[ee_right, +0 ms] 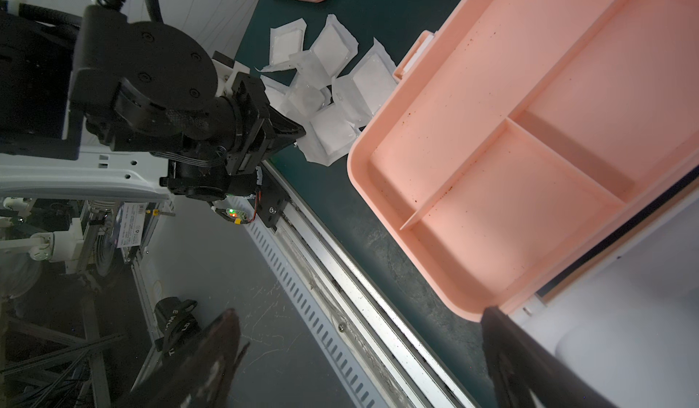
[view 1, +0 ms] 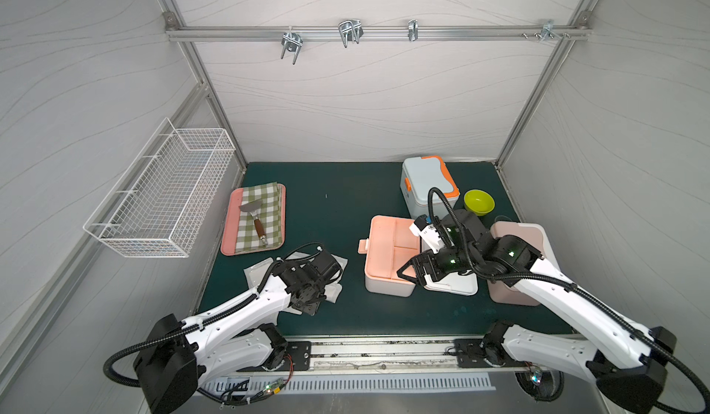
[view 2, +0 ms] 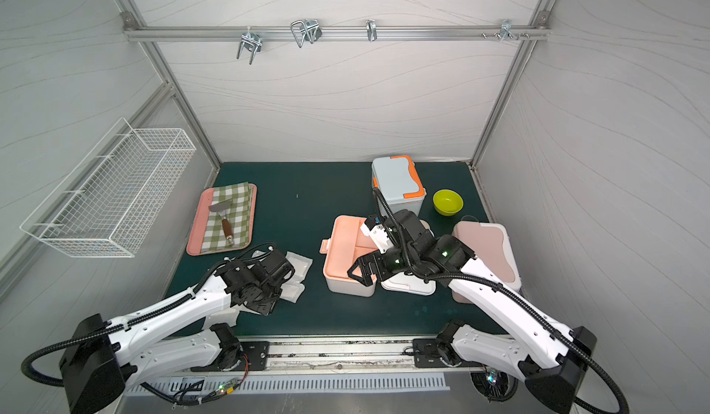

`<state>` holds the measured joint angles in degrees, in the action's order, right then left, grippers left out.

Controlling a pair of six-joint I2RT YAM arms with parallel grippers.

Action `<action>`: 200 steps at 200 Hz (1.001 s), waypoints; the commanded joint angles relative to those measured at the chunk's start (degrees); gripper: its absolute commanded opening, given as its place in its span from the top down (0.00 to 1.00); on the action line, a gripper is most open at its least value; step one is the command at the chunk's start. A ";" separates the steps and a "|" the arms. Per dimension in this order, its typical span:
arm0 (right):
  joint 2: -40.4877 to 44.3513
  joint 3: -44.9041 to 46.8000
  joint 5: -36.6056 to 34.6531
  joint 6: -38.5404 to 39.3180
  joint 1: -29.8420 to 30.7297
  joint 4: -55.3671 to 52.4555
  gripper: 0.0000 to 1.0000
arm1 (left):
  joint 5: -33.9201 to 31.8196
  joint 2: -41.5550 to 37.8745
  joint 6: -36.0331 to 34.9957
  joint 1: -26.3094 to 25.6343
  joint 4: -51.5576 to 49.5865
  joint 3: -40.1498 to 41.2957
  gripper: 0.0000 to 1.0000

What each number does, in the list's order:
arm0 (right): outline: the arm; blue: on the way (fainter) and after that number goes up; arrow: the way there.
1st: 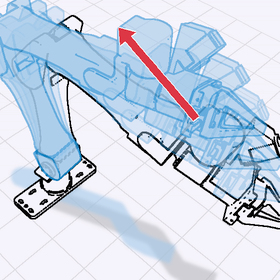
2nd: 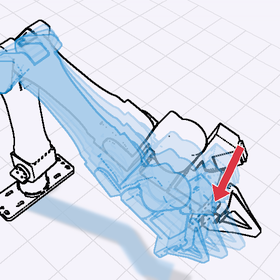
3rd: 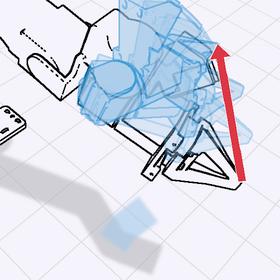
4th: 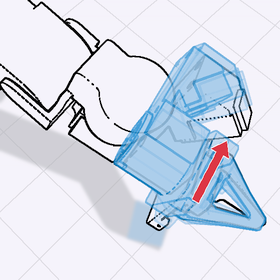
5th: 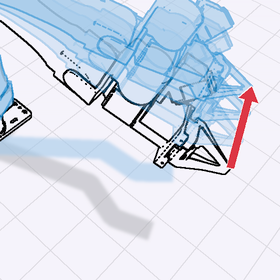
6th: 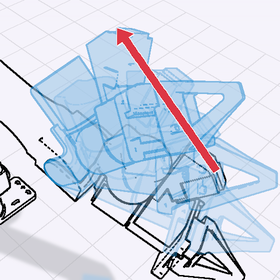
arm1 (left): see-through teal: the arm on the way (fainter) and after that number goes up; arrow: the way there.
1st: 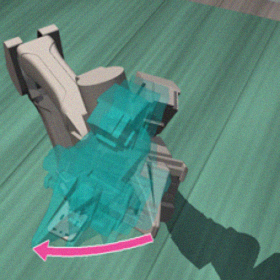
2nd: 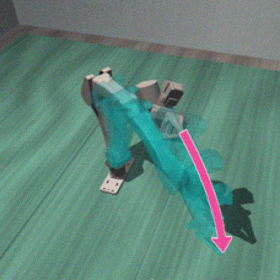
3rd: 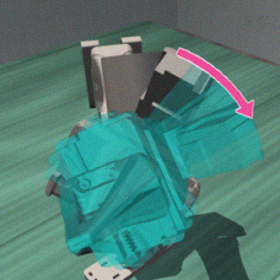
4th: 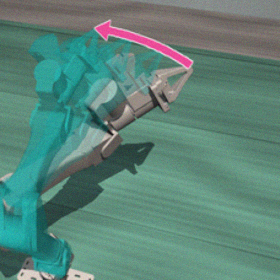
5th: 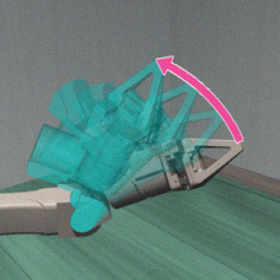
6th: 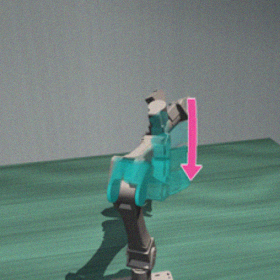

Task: Open first aid kits and take out gauze
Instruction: Place the gauze at the center of the board, then adjust the first aid kit at the center of the board.

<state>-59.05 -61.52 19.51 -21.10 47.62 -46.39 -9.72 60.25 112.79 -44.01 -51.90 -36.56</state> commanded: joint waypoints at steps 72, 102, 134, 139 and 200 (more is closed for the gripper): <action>1.49 -2.56 -5.73 0.10 0.29 -4.40 0.01 | -0.64 -5.54 1.15 -0.22 -4.66 -1.07 0.29; 4.13 -4.18 -13.42 -1.50 0.20 -7.32 0.01 | -3.32 -8.97 -2.95 -0.25 -10.28 -5.67 0.10; 7.95 -6.89 -29.75 -6.28 0.13 -11.40 0.01 | -9.13 -11.25 -16.07 -0.20 -9.95 -12.99 0.04; 8.68 -7.20 -31.15 -6.52 0.04 -11.80 0.01 | -9.96 -11.37 -19.94 -0.20 -8.26 -13.95 0.03; 9.21 -5.16 -14.61 -4.52 -12.51 -8.23 0.01 | 4.68 -7.16 -59.32 -0.19 16.44 -17.33 0.01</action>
<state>-47.13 -67.83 -2.81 -25.69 39.92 -54.94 -12.69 50.02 71.90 -44.01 -46.24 -51.53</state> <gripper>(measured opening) 0.992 0.989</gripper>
